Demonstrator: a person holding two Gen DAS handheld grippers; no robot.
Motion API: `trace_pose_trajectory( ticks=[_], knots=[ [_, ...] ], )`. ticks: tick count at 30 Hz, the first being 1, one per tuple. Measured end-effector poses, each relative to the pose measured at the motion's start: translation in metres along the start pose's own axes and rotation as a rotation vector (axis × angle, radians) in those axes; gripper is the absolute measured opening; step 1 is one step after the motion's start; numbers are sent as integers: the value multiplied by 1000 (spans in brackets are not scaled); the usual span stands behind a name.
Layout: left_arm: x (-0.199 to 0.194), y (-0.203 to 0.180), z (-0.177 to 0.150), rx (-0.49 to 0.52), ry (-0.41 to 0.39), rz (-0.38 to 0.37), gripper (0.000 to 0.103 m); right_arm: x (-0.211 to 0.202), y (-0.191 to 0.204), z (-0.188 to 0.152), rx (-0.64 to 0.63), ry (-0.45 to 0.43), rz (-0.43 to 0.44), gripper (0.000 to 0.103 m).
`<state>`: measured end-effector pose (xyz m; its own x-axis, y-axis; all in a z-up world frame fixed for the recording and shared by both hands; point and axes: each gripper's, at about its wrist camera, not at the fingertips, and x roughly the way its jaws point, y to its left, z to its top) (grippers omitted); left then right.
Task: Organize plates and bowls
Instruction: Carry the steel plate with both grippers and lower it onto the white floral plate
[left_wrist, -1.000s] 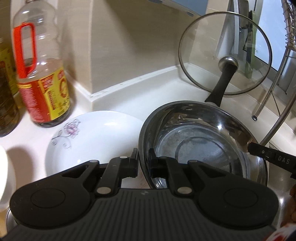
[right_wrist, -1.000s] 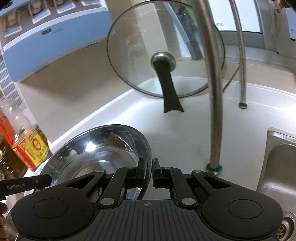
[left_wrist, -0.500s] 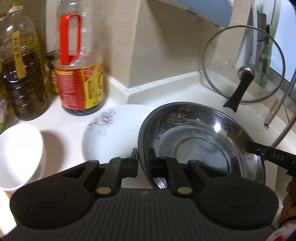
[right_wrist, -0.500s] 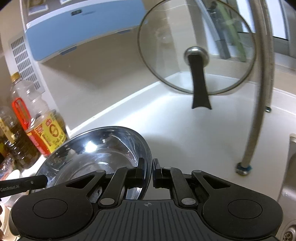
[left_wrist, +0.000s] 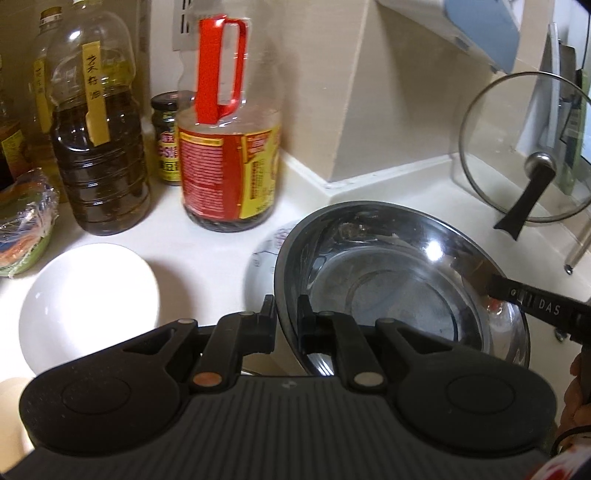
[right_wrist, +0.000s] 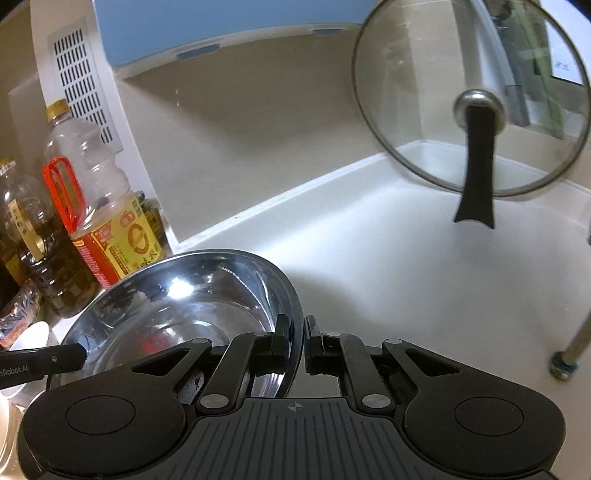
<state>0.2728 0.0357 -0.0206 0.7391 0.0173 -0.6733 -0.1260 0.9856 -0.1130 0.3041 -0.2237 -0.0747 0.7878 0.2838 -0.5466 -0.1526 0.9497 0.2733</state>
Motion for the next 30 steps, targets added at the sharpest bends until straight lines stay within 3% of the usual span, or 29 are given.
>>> trace_pose_trajectory(
  ticks=[13, 30],
  knots=[
    [25, 20, 6, -1, 14, 46, 10, 40, 20, 4, -49, 17, 6, 8],
    [39, 25, 6, 34, 35, 60, 10, 51, 25, 0, -65, 9, -12, 8]
  ],
)
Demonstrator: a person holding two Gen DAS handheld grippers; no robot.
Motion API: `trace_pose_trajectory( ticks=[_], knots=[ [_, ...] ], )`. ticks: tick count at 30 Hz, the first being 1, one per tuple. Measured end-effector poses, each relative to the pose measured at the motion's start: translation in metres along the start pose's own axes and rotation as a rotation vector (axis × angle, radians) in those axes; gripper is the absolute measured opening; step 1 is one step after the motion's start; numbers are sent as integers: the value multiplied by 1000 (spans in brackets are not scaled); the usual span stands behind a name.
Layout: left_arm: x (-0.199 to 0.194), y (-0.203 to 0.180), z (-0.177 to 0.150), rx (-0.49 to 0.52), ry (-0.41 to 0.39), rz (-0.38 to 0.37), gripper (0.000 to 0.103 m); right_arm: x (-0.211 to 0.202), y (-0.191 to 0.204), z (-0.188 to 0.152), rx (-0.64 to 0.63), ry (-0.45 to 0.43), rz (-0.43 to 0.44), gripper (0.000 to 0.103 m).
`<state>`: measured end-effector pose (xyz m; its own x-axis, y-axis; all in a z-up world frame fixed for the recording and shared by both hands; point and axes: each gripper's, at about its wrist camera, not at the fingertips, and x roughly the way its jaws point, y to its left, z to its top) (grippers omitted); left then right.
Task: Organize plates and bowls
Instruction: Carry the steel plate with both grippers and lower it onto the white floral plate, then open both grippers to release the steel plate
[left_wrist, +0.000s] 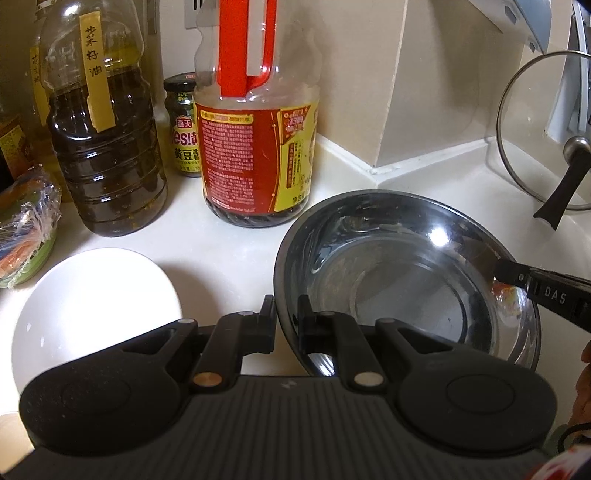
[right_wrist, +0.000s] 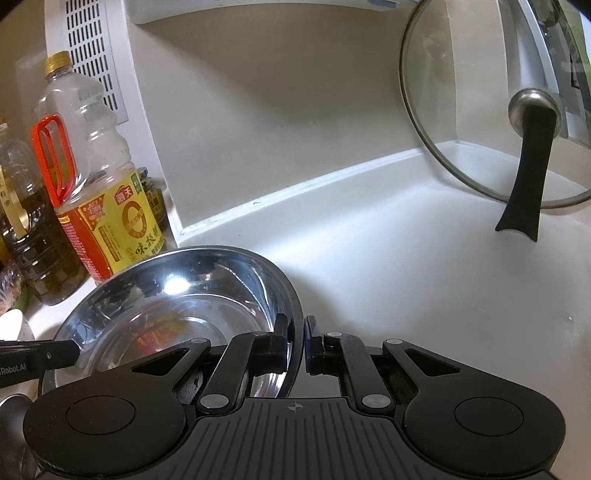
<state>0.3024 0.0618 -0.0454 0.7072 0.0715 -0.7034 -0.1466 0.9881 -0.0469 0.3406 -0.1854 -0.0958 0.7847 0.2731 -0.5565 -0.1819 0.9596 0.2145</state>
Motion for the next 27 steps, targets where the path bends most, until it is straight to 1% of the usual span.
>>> trace_pose_trajectory(
  ticks=[6, 10, 11, 14, 15, 16, 17, 19, 23, 27],
  knots=[
    [1, 0, 2, 5, -2, 4, 10, 0, 3, 0, -11, -4, -9, 8],
    [-1, -1, 6, 25, -20, 10, 11, 1, 2, 1, -10, 10, -3, 9],
    [-3, -2, 8, 33, -27, 11, 12, 1, 1, 2, -5, 19, 1, 9],
    [-8, -2, 12, 36, -43, 9, 19, 3, -2, 7, 13, 41, 13, 11],
    [-10, -3, 13, 35, -50, 9, 20, 2, -3, 8, 21, 46, 16, 13],
    [-11, -3, 14, 36, -55, 10, 20, 1, -4, 9, 27, 44, 17, 22],
    [-13, -4, 14, 37, -60, 11, 21, -1, -5, 10, 29, 39, 16, 38],
    [-18, -4, 15, 37, -69, 10, 21, -8, -5, 12, 29, 16, 15, 55],
    [-34, -7, 14, 36, -84, -2, 22, -26, -6, 15, 35, -3, 38, 56],
    [-53, -11, 8, 48, -84, -23, 27, -51, -9, 16, 64, -9, 71, 56]
  ],
)
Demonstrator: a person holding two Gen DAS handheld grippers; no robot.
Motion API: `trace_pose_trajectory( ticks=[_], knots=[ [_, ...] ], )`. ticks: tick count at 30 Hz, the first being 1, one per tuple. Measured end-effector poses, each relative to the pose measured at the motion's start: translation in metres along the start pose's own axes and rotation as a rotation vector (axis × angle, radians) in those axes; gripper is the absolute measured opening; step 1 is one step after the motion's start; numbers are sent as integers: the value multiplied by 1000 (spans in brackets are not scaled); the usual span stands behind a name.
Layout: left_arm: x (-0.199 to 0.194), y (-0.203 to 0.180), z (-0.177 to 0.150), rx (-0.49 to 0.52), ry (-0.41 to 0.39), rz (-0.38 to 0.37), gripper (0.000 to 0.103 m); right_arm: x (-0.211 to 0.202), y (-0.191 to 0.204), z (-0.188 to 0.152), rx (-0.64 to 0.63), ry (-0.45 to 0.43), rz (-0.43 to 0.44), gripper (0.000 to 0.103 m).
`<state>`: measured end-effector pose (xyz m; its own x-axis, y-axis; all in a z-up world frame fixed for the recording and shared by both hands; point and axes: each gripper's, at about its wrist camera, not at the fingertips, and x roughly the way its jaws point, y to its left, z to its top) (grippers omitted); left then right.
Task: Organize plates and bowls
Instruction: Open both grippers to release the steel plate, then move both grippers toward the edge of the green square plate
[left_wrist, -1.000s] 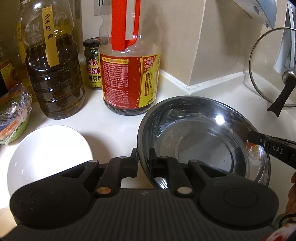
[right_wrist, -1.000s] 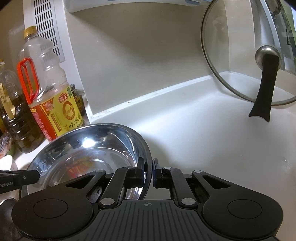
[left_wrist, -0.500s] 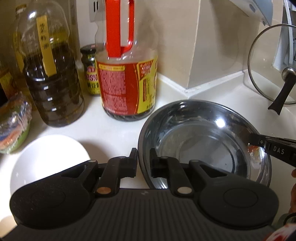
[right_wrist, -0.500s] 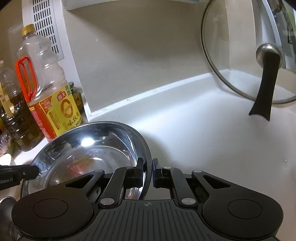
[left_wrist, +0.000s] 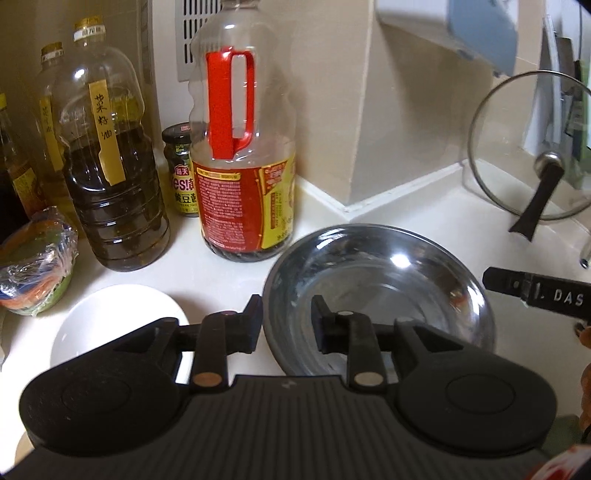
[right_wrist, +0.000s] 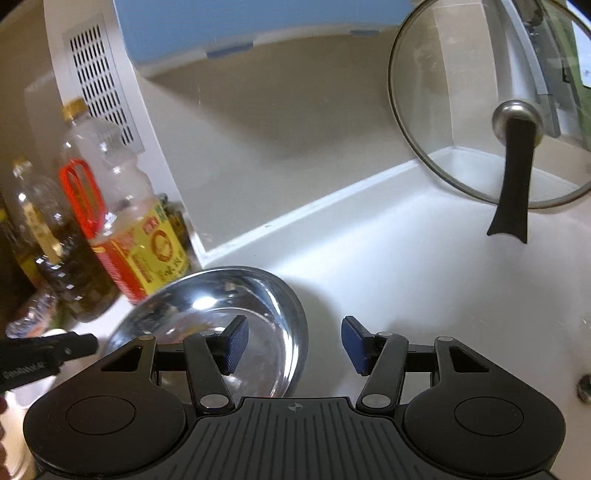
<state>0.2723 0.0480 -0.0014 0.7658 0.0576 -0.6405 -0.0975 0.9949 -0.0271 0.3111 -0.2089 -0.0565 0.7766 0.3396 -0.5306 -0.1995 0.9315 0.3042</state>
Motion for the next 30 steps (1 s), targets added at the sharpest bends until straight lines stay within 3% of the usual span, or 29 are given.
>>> trace_pose_trajectory(
  ticks=[14, 30],
  knots=[
    [-70, -28, -40, 46, 56, -105, 27, -97, 2, -30, -25, 21, 48, 58],
    [-118, -53, -101, 40, 131, -157, 27, -168, -2, -84, -7, 103, 48, 58]
  ],
)
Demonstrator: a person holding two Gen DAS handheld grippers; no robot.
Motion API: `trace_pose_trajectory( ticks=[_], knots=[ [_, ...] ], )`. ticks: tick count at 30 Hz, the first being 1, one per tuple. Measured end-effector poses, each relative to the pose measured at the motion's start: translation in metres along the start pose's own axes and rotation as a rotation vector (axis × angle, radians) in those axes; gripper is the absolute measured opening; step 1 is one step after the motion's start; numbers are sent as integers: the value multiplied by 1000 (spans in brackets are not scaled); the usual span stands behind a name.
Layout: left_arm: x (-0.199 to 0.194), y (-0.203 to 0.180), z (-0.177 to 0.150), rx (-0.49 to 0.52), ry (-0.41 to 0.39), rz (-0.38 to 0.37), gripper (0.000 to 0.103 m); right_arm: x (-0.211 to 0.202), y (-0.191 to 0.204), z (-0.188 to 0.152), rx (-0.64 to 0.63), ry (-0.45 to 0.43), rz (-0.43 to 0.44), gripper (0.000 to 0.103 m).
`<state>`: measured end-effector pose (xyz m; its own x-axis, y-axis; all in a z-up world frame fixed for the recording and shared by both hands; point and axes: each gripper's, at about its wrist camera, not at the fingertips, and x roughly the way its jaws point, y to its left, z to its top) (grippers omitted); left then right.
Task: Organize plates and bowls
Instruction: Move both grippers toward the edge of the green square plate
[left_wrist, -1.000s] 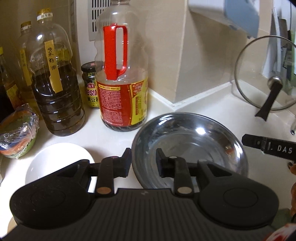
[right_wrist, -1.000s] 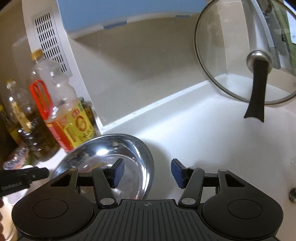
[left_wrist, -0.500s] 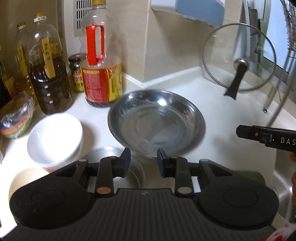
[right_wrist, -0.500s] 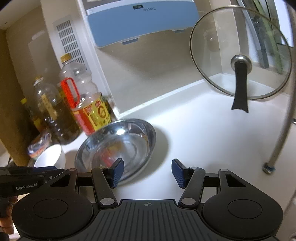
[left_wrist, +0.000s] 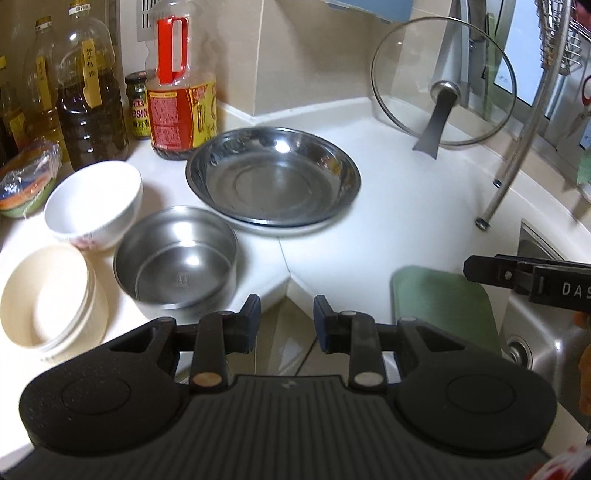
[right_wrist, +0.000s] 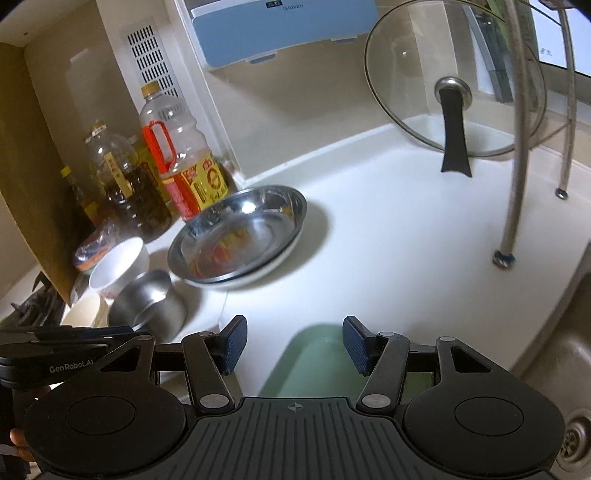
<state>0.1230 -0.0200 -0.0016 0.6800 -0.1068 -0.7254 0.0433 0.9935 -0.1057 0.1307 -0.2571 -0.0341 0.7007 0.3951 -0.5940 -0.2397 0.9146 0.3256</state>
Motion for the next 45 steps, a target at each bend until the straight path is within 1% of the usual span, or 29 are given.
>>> trace_pose_trajectory(
  ticks=[7, 11, 16, 21, 27, 33, 37, 39, 42, 44, 45],
  knots=[
    [-6, -11, -17, 9, 15, 0, 29, -16, -9, -21, 62, 39, -22, 58],
    [-6, -17, -25, 22, 26, -13, 30, -23, -12, -30, 76, 53, -52, 58],
    [-5, -27, -33, 54, 35, -38, 30, -31, -16, -39, 84, 64, -67, 58],
    [-3, -35, -38, 87, 42, -40, 30, -37, -21, -47, 90, 70, -96, 58],
    [2, -42, -41, 105, 60, -88, 30, -36, -26, -58, 92, 82, -125, 58],
    [9, -53, -41, 139, 61, -141, 30, -31, -35, -66, 98, 82, -169, 57],
    [18, -59, -41, 155, 62, -142, 30, -28, -39, -69, 104, 70, -188, 57],
    [23, -62, -41, 158, 66, -154, 29, -26, -41, -69, 109, 65, -193, 57],
    [31, -66, -39, 165, 70, -179, 29, -22, -44, -71, 120, 61, -201, 53],
    [35, -70, -37, 175, 64, -179, 29, -19, -47, -71, 130, 60, -203, 47],
    [38, -71, -37, 180, 61, -179, 29, -18, -48, -72, 137, 59, -205, 46]
  ],
)
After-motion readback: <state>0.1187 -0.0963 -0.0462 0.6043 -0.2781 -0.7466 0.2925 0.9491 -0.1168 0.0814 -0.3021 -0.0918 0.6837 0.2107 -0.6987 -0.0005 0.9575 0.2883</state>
